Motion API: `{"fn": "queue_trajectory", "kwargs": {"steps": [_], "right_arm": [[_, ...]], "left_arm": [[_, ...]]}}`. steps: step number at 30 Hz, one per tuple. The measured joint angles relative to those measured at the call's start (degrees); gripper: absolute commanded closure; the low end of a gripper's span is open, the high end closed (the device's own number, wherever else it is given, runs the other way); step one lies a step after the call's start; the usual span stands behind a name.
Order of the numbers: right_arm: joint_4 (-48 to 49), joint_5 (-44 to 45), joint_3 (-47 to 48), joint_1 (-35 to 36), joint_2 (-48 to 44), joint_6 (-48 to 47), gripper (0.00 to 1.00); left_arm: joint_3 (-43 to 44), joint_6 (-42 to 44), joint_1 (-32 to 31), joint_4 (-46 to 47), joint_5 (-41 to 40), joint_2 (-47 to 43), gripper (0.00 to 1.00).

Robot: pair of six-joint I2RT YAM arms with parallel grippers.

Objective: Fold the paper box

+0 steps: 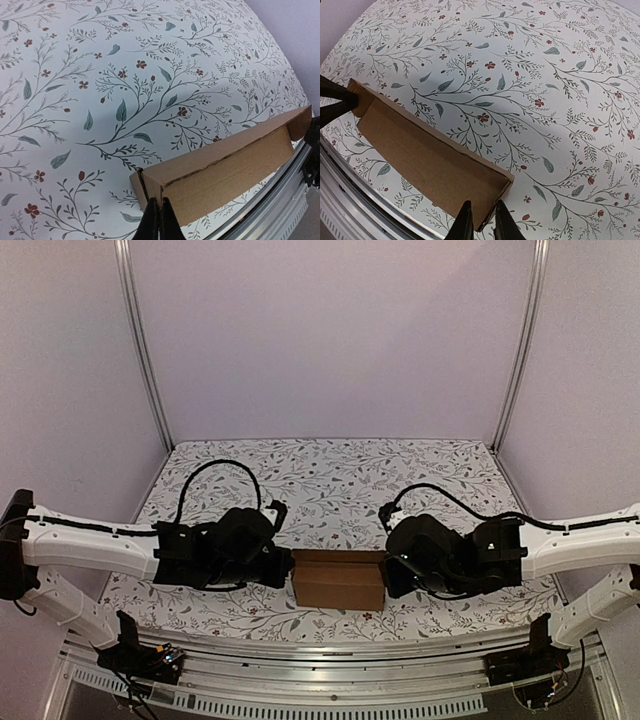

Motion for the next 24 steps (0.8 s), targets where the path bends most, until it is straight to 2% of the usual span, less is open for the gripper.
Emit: {"fn": "queue_trajectory", "kwargs": {"steps": [10,24], "right_arm": [[-2.1,1.2,0.07,0.26,0.98,1.25,0.77],[-3.96,2.36,0.07,0.31,1.4,3.5,0.84]], "left_arm": [[0.37,0.17,-0.44,0.04,0.44,0.42,1.0],[0.59,0.15,-0.52,0.02,0.39,0.66,1.0]]}}
